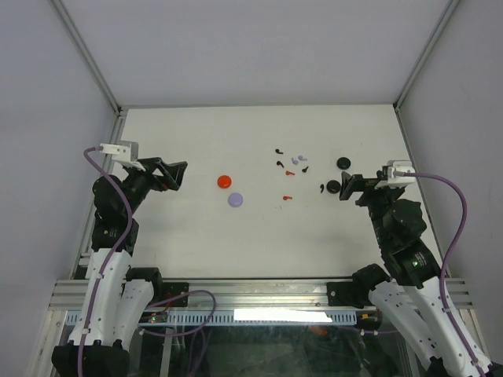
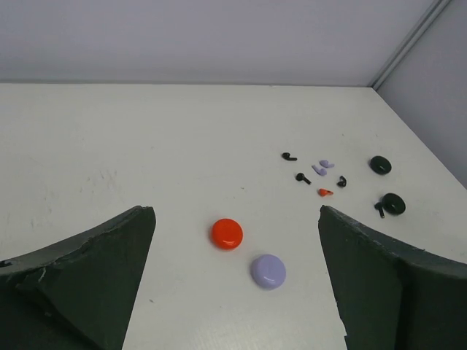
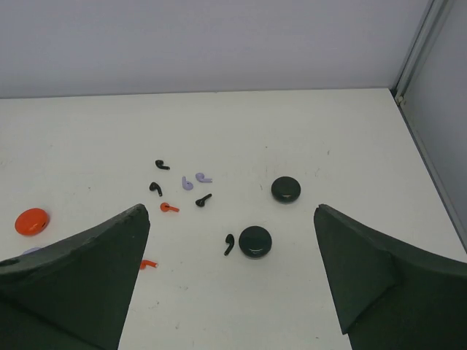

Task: Insert the wireless bluetooth earbuds into the charging case
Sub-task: Pick up the charging case at the center of the board.

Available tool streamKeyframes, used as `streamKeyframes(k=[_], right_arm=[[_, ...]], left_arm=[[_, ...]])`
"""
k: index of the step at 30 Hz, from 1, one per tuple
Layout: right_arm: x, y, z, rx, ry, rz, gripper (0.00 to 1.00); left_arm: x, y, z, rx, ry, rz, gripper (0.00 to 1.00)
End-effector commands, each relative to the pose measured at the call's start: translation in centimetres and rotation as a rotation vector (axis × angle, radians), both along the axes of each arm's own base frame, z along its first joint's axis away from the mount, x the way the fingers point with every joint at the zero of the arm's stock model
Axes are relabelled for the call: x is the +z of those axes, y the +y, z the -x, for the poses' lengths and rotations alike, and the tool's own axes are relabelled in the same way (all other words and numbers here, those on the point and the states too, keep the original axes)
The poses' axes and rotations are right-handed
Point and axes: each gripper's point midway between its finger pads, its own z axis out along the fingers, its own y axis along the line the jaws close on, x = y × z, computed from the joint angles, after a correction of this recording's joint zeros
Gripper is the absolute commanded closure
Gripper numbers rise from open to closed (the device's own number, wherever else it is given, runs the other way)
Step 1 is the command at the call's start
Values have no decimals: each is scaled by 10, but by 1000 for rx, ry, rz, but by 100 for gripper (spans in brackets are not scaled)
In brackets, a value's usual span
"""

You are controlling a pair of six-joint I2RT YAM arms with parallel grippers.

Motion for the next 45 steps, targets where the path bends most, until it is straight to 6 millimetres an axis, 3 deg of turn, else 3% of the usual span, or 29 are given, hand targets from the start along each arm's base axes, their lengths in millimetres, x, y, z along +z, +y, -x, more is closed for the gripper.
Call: streamKeyframes(k=[1,4,9,15,18,22,26,29,33,37,41,45], right_arm=[[27,-3,1,-17,-75,-54,1],[30,-6,3,-31,-88,-72,1],[27,-2,3,-14,-81,-79,1],[26,6,2,25,-68,-80,1],[24,10,3,49,-61,-80,1],[21,13,2,61,-51,-76,1],[19,17,0,80,-39,-72,1],[17,21,0,99,-27,-69,1],[14,24,-1,110,-13,-65,1],[10,27,-2,124,-1,-55,1],[8,32,-2,147,3,-54,1],[8,33,-2,156,0,-53,1]], left_arm=[[25,-3,0,-19,-50,46,1],[28,-9,1,-47,-24,103,1],[15,-12,0,-48,60,196,1],[1,-37,9,-188,196,282,1],[-17,-41,9,-185,302,310,1],[-45,-47,0,-41,443,238,1],[-81,-84,4,25,602,131,1],[-102,-93,2,100,683,85,1],[-120,-102,-4,216,723,48,2],[-138,-128,-14,283,742,0,2],[-172,-146,-23,354,772,-89,1],[-191,-160,-34,380,773,-175,1]])
